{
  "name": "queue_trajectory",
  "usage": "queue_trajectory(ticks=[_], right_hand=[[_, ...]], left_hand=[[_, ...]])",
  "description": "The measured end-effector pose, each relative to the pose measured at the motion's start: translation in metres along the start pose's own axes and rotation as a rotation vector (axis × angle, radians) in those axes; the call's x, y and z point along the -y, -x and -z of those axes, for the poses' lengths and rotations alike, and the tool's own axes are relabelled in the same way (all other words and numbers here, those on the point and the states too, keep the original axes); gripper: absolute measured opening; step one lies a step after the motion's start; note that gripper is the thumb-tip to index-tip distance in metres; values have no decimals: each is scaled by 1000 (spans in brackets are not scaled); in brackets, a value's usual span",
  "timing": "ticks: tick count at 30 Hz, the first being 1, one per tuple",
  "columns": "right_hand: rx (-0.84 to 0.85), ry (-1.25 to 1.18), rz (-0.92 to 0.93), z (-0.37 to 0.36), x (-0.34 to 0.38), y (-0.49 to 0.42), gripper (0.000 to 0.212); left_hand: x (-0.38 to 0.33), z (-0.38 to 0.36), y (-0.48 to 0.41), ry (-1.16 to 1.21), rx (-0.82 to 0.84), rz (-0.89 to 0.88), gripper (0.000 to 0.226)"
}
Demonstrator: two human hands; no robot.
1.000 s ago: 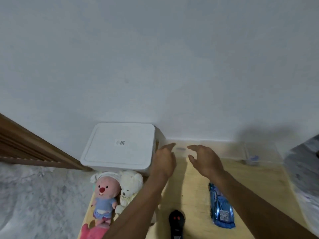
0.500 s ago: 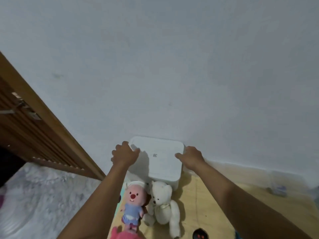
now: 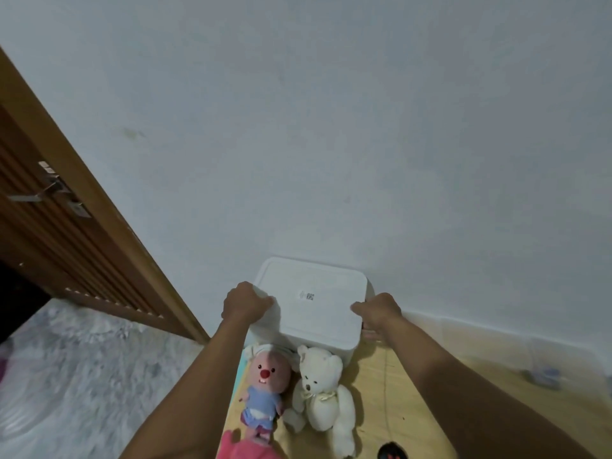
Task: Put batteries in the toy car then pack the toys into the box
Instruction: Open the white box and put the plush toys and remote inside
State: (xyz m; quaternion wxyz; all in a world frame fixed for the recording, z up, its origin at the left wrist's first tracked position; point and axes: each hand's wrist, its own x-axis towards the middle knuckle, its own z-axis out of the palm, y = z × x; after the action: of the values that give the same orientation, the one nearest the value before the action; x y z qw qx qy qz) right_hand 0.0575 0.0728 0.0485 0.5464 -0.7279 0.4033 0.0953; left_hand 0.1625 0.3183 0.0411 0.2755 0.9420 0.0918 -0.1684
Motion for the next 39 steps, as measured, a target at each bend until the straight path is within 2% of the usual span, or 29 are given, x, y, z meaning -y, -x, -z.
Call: queue_trajectory(ticks=[5,9,12,15,18,20,24,27,31,33,34,37,39], right_hand=[[-55,-53,9,2,1,-1,11],[-96,-30,110,11,9,11,16],[-113,-96,161,26,8,25,22],[-147,-161,169,55,-4,35,21],[-259,-150,151,104,-36,45,19],[-340,-111,116,142,-69,54,20],[-461,-33,33,219,-154,76,18],[-487,15,-47,270,-225,93,19],[-480,84,-186,320,-315,115,26],[-466,93,-247,335,-352,126,10],[-450,110,-262,341,-370,128,6],[-383,167,-295,354,-414,131,15],[-328,216,-295,359,-433,131,15]], left_hand=[[-4,1,5,47,-108,-15,59],[-10,6,17,75,-226,-14,62],[-20,11,31,52,-312,-65,60],[-37,10,50,28,-337,-154,49],[-62,-5,76,10,-213,-295,37],[-83,-30,101,-35,-93,-387,37],[-121,-101,159,-129,124,-515,24],[-140,-163,205,-229,316,-581,24],[-153,-239,266,-379,551,-569,31],[-153,-271,293,-467,640,-549,39],[-152,-284,305,-467,685,-507,41],[-146,-317,332,-405,803,-344,44],[-141,-331,346,-420,803,-301,36]])
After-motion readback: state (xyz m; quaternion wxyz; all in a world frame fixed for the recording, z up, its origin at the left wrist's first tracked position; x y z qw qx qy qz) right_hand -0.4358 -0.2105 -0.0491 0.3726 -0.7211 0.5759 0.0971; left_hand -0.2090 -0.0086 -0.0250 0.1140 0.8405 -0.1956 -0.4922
